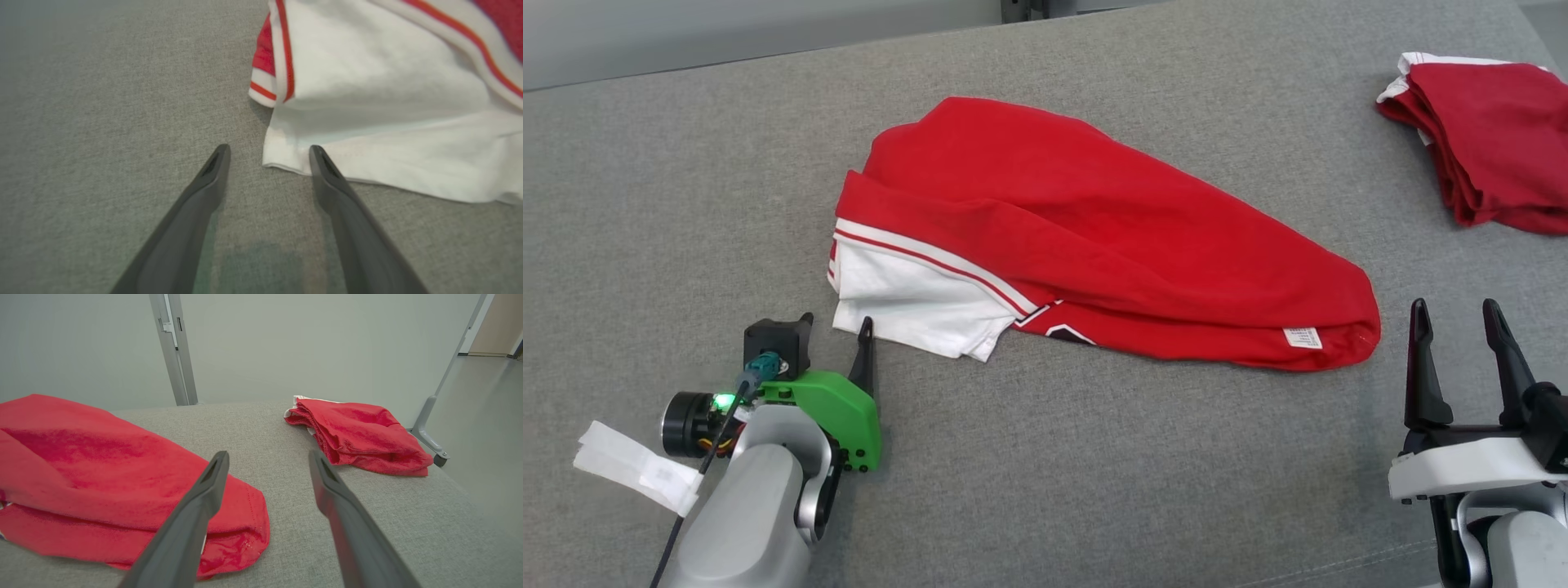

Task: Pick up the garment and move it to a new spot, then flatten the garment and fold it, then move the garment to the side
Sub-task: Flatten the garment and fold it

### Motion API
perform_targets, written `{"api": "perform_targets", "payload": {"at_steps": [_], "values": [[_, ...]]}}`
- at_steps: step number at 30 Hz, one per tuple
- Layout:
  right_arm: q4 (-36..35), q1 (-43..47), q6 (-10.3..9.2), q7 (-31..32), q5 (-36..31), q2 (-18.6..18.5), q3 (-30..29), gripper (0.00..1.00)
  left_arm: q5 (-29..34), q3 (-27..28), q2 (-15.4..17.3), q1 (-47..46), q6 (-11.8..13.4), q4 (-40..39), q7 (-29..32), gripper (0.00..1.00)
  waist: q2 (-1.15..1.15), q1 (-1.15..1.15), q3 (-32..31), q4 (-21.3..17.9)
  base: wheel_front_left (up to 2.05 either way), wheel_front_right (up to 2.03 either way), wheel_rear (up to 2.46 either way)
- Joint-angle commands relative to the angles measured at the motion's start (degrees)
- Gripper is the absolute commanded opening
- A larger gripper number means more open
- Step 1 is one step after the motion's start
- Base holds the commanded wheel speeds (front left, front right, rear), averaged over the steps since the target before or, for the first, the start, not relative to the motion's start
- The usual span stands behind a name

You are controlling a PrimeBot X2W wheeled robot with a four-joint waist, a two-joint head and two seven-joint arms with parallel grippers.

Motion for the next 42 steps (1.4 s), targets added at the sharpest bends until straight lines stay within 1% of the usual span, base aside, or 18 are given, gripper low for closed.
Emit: {"api": "perform_targets", "payload": {"at_steps": [1,3,7,8,9,11,12,14,15,18,23,27,30,31,36,39,42], "values": [[0.0,-0.8,-0.04,0.0,0.6,-0.1,-0.3,1.0,-0.7,0.1,0.2,-1.1,-0.4,0.8,0.5,1.0,0.0,0.0,0.7,-1.0,0.0,0.0,0.0],[-0.1,-0.8,-0.04,0.0,0.5,-0.1,-0.5,1.0,-0.9,0.2,0.4,-0.9,-0.4,1.9,0.6,1.0,0.0,0.0,0.6,-0.9,0.0,0.0,0.0],[0.0,-0.6,-0.04,0.0,0.5,-0.1,-0.5,1.0,-1.0,-0.2,0.1,-1.0,-1.1,3.0,0.1,1.0,0.0,0.0,0.5,-0.7,0.0,0.0,0.0],[0.0,-0.6,-0.04,0.0,0.5,-0.1,-0.5,1.0,-1.2,-0.3,0.0,-1.0,-1.3,3.4,0.3,0.83,0.0,0.0,0.5,-0.6,0.0,0.0,0.0],[0.1,-0.6,-0.04,0.0,0.5,-0.1,-0.5,1.0,-1.2,-0.6,-0.3,-1.1,-1.4,3.6,0.5,0.5,0.0,0.0,0.5,-0.5,0.0,0.0,0.0],[0.2,-0.7,-0.04,0.0,0.5,-0.1,-0.6,1.0,-1.3,-1.0,-0.7,-1.1,-1.7,4.1,0.7,0.26,0.0,0.0,0.4,-0.3,0.0,0.0,0.0],[0.2,-0.7,-0.04,0.0,0.5,-0.1,-0.5,1.0,-1.2,-1.3,-0.8,-1.0,-1.8,4.2,1.0,0.2,0.0,0.0,0.2,-0.2,0.0,0.0,0.0],[0.2,-0.7,-0.04,0.0,0.4,-0.1,-0.5,1.0,-1.4,-1.7,-1.0,-0.7,-2.1,4.3,1.3,0.12,0.0,0.0,0.1,-0.1,0.0,0.0,0.0],[0.2,-0.6,-0.04,0.0,0.3,-0.1,-0.6,1.0,-1.5,-2.0,-1.1,-0.5,-2.3,4.3,1.8,0.0,0.0,0.0,0.0,0.0,0.0,0.0,0.0],[0.2,-0.3,-0.04,0.0,0.2,-0.1,-0.7,1.0,-1.7,-2.5,-1.3,0.1,-2.7,4.2,2.3,0.0,0.0,0.0,-0.3,0.2,0.0,0.0,0.0],[0.4,0.5,-0.04,0.0,0.1,-0.1,-0.9,1.0,-2.2,-1.7,-1.1,1.4,-1.0,2.1,0.4,0.0,0.0,0.0,-1.6,0.7,0.0,0.0,0.0],[0.4,2.0,-0.04,0.0,0.3,-0.1,-1.6,1.0,-3.5,-0.5,-0.5,4.9,0.5,-3.5,-1.0,0.0,0.0,0.0,-3.3,1.6,0.0,0.0,0.0],[0.3,3.0,-0.04,0.0,0.3,-0.1,-2.2,1.0,-4.3,-0.2,0.5,10.5,1.8,-10.9,0.0,0.0,0.0,0.0,-4.3,2.8,0.0,0.0,0.0],[0.2,3.8,-0.04,0.0,0.1,-0.1,-2.3,1.0,-4.8,-0.2,1.4,14.7,2.9,-16.8,1.3,0.0,0.0,0.0,-4.9,3.9,0.0,0.0,0.0],[0.0,4.2,-0.04,0.0,-0.5,-0.1,-2.2,1.0,-6.1,0.0,2.8,24.1,6.5,-30.9,4.9,0.0,0.0,0.0,-5.9,6.3,0.0,0.0,0.0],[0.1,4.3,-0.04,0.0,-0.7,-0.1,-2.0,1.0,-6.9,0.4,2.6,28.0,8.6,-37.9,5.7,0.0,0.0,0.0,-6.5,7.5,0.0,0.0,0.0],[0.2,4.6,-0.04,0.0,-1.1,-0.1,-1.9,1.0,-8.2,0.5,2.0,30.6,9.7,-42.4,6.8,0.0,0.0,0.0,-6.9,8.7,0.0,0.0,0.0]]}}
